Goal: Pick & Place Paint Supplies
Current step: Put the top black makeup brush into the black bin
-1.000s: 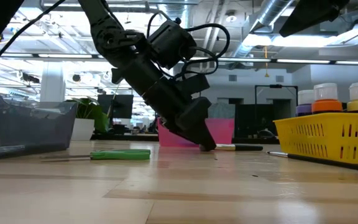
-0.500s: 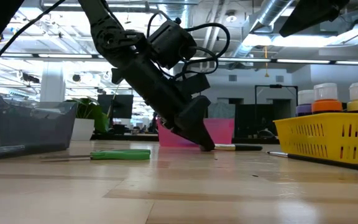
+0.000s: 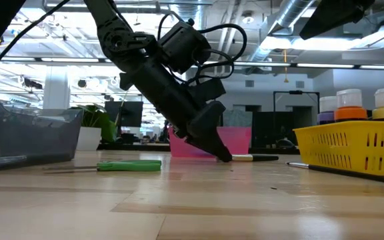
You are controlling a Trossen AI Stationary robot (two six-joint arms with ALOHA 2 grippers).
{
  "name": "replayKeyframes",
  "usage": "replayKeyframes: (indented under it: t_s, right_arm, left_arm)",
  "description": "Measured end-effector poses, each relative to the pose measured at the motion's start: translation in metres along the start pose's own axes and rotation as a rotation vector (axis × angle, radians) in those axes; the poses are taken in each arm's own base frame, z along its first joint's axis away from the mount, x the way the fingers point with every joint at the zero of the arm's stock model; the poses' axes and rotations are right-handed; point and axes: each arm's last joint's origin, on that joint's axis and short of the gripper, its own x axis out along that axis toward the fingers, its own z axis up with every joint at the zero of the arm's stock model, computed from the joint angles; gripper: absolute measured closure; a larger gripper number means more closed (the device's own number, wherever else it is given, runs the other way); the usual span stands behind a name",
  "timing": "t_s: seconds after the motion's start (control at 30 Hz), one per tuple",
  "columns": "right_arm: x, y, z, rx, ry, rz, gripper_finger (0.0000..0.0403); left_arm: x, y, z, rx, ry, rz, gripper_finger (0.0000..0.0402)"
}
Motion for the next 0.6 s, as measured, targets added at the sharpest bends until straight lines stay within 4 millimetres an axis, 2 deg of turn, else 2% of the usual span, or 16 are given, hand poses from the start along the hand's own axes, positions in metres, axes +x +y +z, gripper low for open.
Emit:
replayKeyframes:
  t_s: [0.6]
  right_arm:
    - [0.0, 0.0, -0.0001, -0.001, 0.001, 0.0, 0.0346]
  left_arm:
    - [-0.0051, 0.0001, 0.0054, -0.002, -0.021, 0.024, 0.04]
